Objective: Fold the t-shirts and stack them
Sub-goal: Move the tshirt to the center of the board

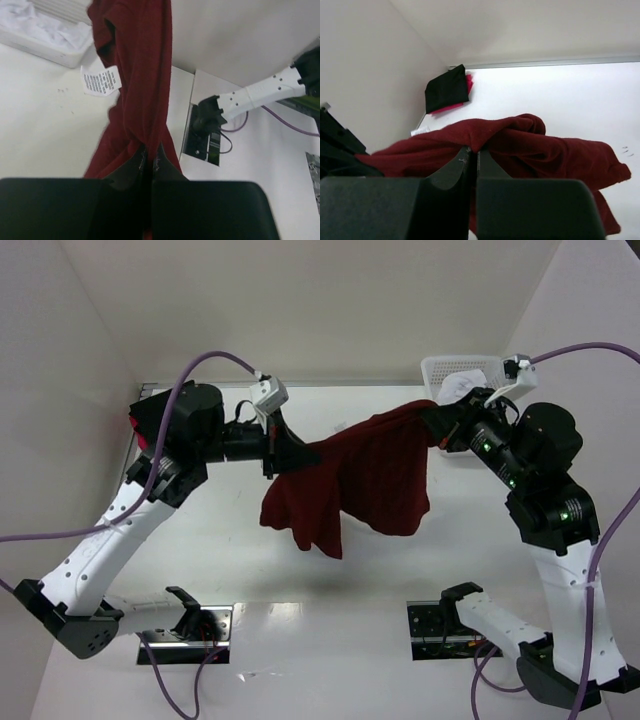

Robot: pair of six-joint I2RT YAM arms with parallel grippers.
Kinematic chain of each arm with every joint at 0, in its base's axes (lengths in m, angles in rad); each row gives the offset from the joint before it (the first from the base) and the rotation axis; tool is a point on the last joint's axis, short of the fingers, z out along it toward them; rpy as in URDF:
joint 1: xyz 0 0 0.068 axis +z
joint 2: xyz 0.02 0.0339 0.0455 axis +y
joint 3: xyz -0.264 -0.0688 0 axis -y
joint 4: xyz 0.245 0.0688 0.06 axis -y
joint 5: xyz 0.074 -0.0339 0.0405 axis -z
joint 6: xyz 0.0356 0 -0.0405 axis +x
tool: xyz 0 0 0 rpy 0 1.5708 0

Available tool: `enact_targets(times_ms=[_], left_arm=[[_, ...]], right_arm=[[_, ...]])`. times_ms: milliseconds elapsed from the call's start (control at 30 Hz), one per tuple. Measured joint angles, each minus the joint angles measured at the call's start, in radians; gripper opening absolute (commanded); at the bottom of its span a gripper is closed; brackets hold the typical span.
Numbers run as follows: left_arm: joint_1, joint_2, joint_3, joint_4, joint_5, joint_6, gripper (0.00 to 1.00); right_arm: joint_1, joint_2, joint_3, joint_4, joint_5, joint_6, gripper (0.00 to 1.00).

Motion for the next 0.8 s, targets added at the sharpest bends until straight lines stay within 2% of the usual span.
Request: enact_targets(times_ms=[100,167,233,267,300,333,367,400,433,467,500,533,600,700,800], left_arm=[[-0.008,0.001,-0.045,0.029,0.017,-0.006,0.0],[-0.009,-0.01,-0.093,0.059,-0.026,-0.03,0.0],[-0.01,-0.015,-0.133,0.061,-0.137,-0.089,0.0],[-0.009,-0.02,-0.157,0.057,-0.238,-0.144,0.0],[-0.007,-0.026,-0.176,0.047,-0.317,-0.188,0.04],[-0.006,-0.031,-0.186,0.043,-0.358,-0.209,0.25],[-0.006,-0.051,-0.226,0.052,-0.441,-0.25,0.52],[-0.004,-0.08,-0.272,0.054,-0.519,-0.289,0.7],[-0.002,-0.124,-0.327,0.018,-0.603,-0.335,0.83],[0.001,-0.147,-0.352,-0.009,-0.643,-0.344,0.89],[0.005,-0.177,-0.378,-0.043,-0.696,-0.363,0.96],[0.01,-0.204,-0.397,-0.076,-0.759,-0.39,0.99],[0.015,-0.235,-0.403,-0.106,-0.847,-0.405,1.0],[0.02,-0.259,-0.391,-0.122,-0.964,-0.415,1.0],[0.024,-0.25,-0.368,-0.13,-1.022,-0.415,1.0]], right_arm=[[0.0,0.044,0.019,0.004,0.004,-0.002,0.0],[0.0,0.109,0.05,0.019,-0.011,-0.001,0.0],[0.003,0.209,0.071,0.062,-0.037,0.003,0.0],[0.014,0.261,0.081,0.079,-0.039,0.005,0.0],[0.023,0.304,0.089,0.09,-0.039,0.006,0.0],[0.047,0.396,0.124,0.105,-0.038,0.005,0.02],[0.074,0.484,0.163,0.133,-0.05,0.002,0.07],[0.092,0.539,0.189,0.145,-0.062,0.0,0.2],[0.114,0.614,0.231,0.16,-0.051,-0.01,0.61],[0.134,0.691,0.283,0.18,-0.04,-0.021,0.74],[0.153,0.772,0.338,0.205,-0.021,-0.036,0.77],[0.162,0.824,0.367,0.228,-0.004,-0.049,0.83],[0.172,0.87,0.379,0.251,0.025,-0.059,0.99],[0.177,0.854,0.316,0.289,0.086,-0.068,1.0],[0.175,0.813,0.26,0.306,0.133,-0.072,1.0]])
